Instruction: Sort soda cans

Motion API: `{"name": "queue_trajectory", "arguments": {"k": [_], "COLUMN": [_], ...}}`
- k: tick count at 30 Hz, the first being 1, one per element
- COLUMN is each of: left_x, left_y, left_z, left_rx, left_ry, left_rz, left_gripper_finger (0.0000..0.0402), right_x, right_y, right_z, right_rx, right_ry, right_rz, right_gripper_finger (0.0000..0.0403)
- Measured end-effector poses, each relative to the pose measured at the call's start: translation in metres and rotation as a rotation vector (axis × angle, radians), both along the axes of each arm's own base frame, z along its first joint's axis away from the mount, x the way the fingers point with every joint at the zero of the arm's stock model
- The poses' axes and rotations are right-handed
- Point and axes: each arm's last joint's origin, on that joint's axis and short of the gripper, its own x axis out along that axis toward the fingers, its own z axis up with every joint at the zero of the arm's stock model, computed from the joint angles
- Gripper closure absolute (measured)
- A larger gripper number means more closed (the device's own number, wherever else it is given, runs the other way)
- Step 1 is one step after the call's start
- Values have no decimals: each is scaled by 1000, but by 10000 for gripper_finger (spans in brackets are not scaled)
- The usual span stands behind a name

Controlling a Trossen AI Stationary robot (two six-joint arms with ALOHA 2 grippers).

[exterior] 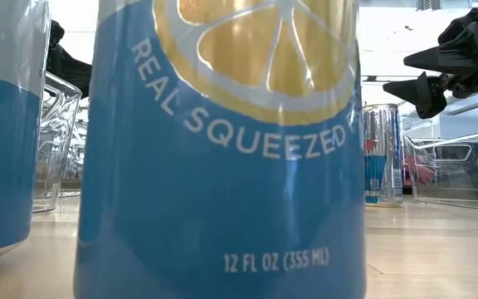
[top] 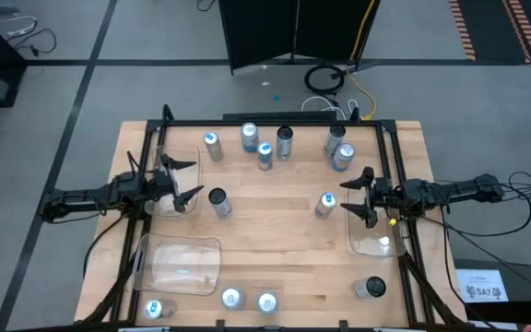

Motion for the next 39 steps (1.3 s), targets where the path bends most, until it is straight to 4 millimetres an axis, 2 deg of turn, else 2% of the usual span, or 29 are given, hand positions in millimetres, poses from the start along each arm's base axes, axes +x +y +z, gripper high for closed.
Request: {"name": "queue_trajectory", "arguments": {"k": [8, 14, 19, 39], "left_x": [0, 0, 0, 0], "left_y": [0, 0, 0, 0], "left_z": [0, 0, 0, 0], "left_rx": [-14, -467, -668, -669], "left_ry": [-4, -152, -218, -225], "left_rz": [-1, -20, -28, -9], "left_gripper_finger": [13, 13, 13, 13], "right_x": [0, 0, 0, 0], "right_y": [0, 0, 0, 0], "right_z": [0, 0, 0, 0], "right_rx": [0, 0, 0, 0], "right_ry": [0, 0, 0, 0], "right_rz": [0, 0, 0, 0], "right_gripper_finger": [85, 85, 85, 85]}}
